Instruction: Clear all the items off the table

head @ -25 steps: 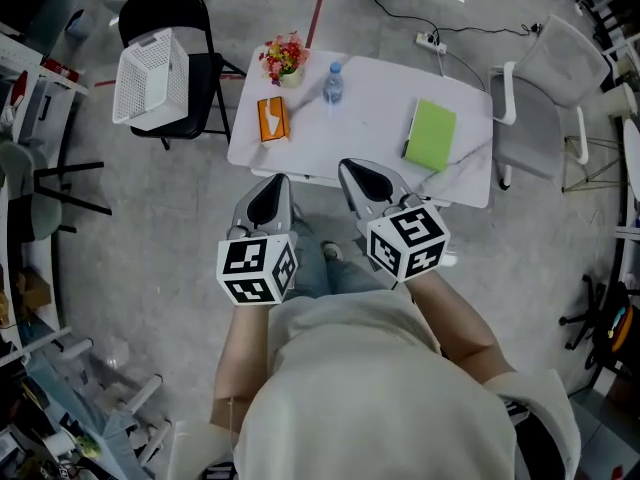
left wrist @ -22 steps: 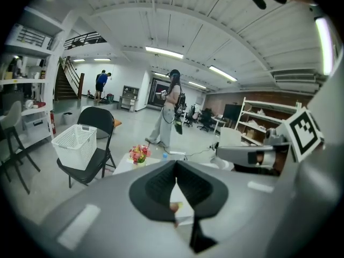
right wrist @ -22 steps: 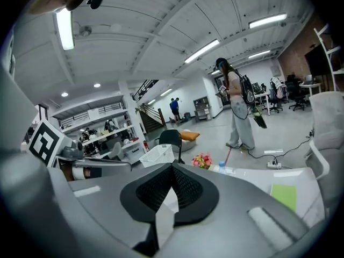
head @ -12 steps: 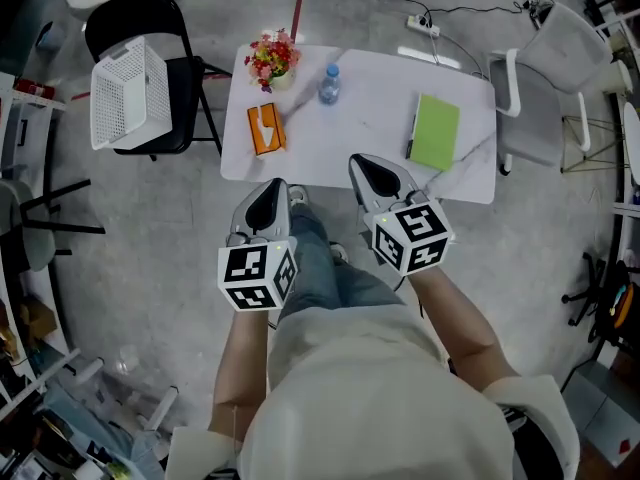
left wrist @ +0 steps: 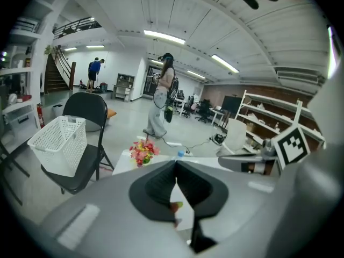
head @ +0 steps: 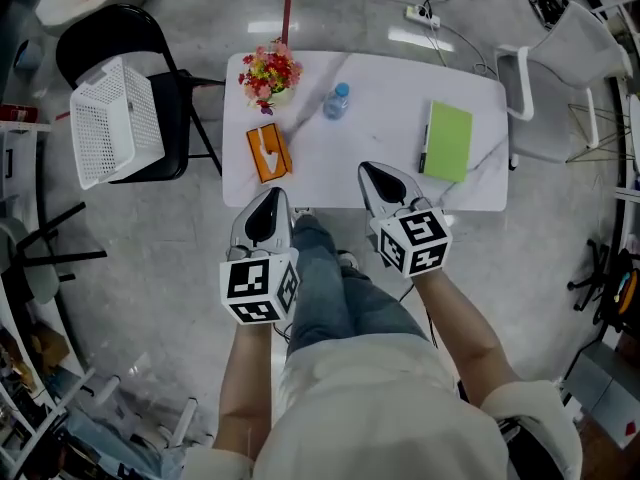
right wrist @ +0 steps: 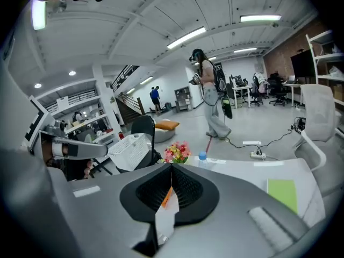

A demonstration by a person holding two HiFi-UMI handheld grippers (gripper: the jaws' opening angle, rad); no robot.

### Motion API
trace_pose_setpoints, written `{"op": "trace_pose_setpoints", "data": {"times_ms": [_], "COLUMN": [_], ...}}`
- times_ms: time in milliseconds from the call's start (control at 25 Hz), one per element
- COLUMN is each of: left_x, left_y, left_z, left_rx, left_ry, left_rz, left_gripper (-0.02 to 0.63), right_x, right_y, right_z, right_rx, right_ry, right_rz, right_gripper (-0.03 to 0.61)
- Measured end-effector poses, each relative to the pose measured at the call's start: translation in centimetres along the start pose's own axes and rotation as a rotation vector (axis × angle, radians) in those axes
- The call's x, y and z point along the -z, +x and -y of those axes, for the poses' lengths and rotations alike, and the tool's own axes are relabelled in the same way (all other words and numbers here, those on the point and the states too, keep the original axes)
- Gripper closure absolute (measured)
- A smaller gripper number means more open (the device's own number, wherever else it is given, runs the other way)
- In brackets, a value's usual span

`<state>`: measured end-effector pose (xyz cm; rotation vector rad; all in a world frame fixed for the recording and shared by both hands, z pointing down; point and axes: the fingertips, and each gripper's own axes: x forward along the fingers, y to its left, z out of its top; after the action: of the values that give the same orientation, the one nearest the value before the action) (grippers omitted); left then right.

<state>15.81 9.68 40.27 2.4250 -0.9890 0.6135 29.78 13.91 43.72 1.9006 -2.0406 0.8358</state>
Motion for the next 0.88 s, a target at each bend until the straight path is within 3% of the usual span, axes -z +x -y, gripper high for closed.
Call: {"op": "trace_pose_setpoints", "data": {"times_ms": [200,880], "left_x": [-0.1,2.7], "left_y": [3.3,11.6], "left_z": [-2.2,-6.3], "left_rx": [0.009,0.045], "left_ry": [0.003,-0.004], "left_rz": [-0.026,-0.114], "left_gripper": [0.606,0.606], "right_x": [1.4,8.5], "right_y": [4.4,15.9], "right_z": [2.4,8.6], "right_rx": [0.024,0.143], "right_ry": [0.017,0.087], "right_rz": [-0.046,-0.174], "right_gripper": [0.503,0.373]}}
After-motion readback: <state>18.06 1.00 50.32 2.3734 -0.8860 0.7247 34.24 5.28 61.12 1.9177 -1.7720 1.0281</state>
